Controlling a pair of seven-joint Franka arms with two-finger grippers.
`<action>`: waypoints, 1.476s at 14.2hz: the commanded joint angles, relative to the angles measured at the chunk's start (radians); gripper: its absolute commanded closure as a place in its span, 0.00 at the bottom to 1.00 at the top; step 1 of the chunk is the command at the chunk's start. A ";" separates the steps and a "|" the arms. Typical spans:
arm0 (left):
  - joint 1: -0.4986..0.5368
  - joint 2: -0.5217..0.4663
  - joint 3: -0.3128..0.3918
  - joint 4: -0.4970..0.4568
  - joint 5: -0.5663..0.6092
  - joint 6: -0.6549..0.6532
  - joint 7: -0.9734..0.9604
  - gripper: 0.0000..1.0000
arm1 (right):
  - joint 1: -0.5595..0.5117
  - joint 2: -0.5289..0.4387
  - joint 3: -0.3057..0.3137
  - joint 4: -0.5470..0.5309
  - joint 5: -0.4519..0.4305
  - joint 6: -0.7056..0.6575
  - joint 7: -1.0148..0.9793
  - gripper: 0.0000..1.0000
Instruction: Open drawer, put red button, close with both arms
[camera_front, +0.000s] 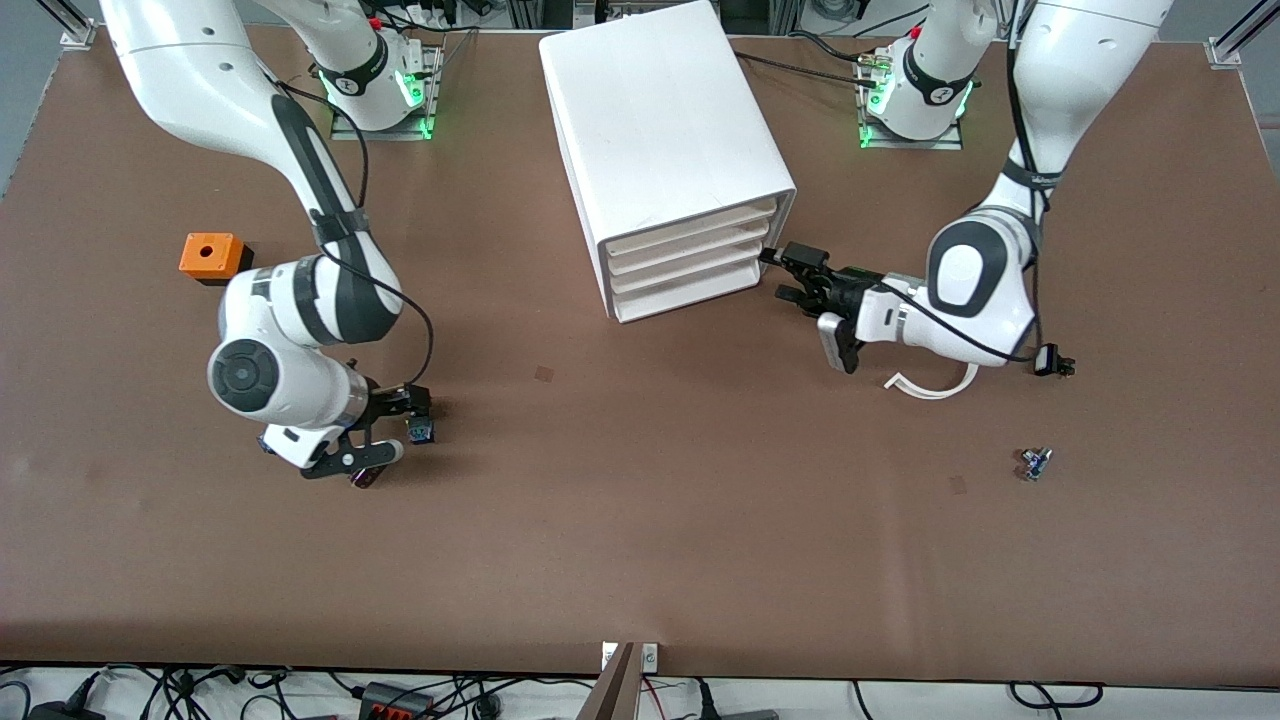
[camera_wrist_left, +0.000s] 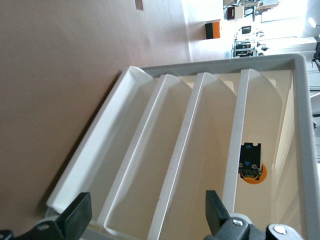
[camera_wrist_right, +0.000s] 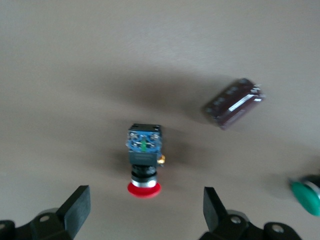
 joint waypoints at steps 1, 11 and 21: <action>0.008 -0.005 -0.026 -0.041 -0.031 0.010 0.084 0.00 | 0.013 0.044 -0.003 0.022 0.001 0.027 0.004 0.00; 0.011 0.073 -0.057 -0.153 -0.280 0.000 0.387 0.39 | 0.021 0.109 -0.005 0.022 -0.010 0.031 -0.010 0.00; 0.019 0.107 -0.063 -0.136 -0.337 -0.071 0.323 0.99 | 0.021 0.114 -0.005 0.020 -0.014 0.050 -0.012 0.92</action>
